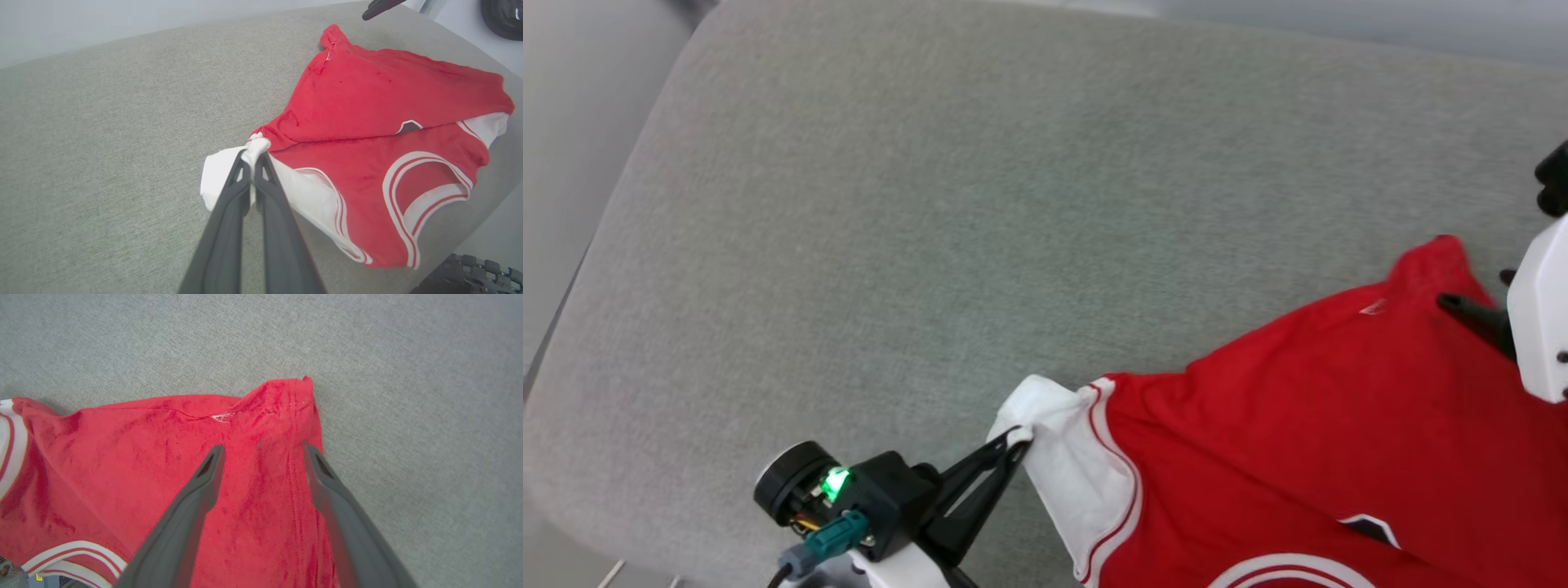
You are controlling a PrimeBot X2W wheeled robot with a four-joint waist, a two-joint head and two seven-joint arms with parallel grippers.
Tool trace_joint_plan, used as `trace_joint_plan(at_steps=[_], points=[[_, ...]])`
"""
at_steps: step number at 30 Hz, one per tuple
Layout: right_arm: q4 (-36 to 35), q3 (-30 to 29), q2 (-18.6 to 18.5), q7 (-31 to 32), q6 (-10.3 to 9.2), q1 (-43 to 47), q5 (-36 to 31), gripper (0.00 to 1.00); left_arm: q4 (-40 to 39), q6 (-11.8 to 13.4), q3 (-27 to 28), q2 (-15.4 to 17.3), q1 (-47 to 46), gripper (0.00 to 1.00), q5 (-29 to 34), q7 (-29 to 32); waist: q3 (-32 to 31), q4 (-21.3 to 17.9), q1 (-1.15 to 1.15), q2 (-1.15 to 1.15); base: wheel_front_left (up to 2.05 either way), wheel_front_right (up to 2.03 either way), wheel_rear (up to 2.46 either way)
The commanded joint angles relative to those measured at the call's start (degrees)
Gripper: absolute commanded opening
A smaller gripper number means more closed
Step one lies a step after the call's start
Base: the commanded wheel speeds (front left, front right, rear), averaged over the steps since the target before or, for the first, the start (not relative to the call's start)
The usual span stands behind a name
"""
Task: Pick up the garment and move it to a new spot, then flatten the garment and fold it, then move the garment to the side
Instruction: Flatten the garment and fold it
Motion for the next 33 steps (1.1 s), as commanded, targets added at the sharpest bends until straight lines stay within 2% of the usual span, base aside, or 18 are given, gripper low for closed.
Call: trace_joint_plan(at_steps=[1, 6, 11, 18, 19, 20, 21, 26, 33], points=[[1.7, 0.7, -0.5, -0.3, -0.02, -1.8, -0.5, 1.00, -0.1, -0.2, -0.4, -0.5, -1.1, 0.00, 0.4, -0.2, 3.1, 3.3, -0.01, 0.00, 0.00, 0.00, 0.00], [8.5, 2.9, -3.1, -0.3, -0.02, -5.4, -2.5, 1.00, 0.6, -1.2, -1.5, -2.1, -2.6, 0.00, 0.6, -0.6, 5.6, 6.6, -0.01, 0.00, 0.00, 0.00, 0.00], [12.3, 4.9, -5.8, 1.3, -0.02, -6.4, -2.7, 1.00, 1.3, -2.0, -2.2, -3.2, -3.7, 0.00, 0.7, -1.2, 7.0, 8.6, -0.01, 0.00, 0.00, 0.00, 0.00], [15.8, 8.0, -6.5, 2.5, -0.01, -3.4, -2.5, 1.00, 2.2, -2.6, -2.1, -3.5, -4.8, 0.00, 0.6, -2.0, 8.2, 9.7, -0.01, 0.00, 0.00, 0.00, 0.00], [16.5, 8.3, -6.5, 2.7, -0.01, -2.9, -2.5, 0.82, 2.3, -2.6, -2.1, -3.6, -5.0, 0.00, 0.6, -2.1, 8.3, 9.7, -0.01, 0.00, 0.00, 0.00, 0.00], [17.0, 8.5, -6.6, 2.8, -0.01, -2.7, -2.5, 0.26, 2.4, -2.6, -2.2, -3.6, -5.2, 0.00, 0.6, -2.1, 8.4, 9.8, -0.01, 0.00, 0.00, 0.00, 0.00], [17.5, 8.7, -6.7, 2.5, -0.01, -2.6, -2.6, 0.00, 2.6, -2.7, -2.2, -3.7, -5.3, 0.00, 0.6, -2.3, 8.5, 9.8, -0.01, 0.00, 0.00, 0.00, 0.00], [19.3, 7.3, -6.1, -0.3, -0.03, -4.4, -2.2, 0.00, 3.3, -2.6, -2.1, -3.9, -5.4, 0.00, 0.4, -2.7, 7.7, 9.5, -0.01, 0.00, 0.00, 0.00, 0.00], [19.9, 7.2, -5.4, -5.8, -0.02, -7.8, -0.2, 0.00, 3.1, -1.6, -0.7, -2.6, -5.4, 0.00, 0.4, -3.0, 3.8, 7.1, -0.01, 0.00, 0.00, 0.00, 0.00]])
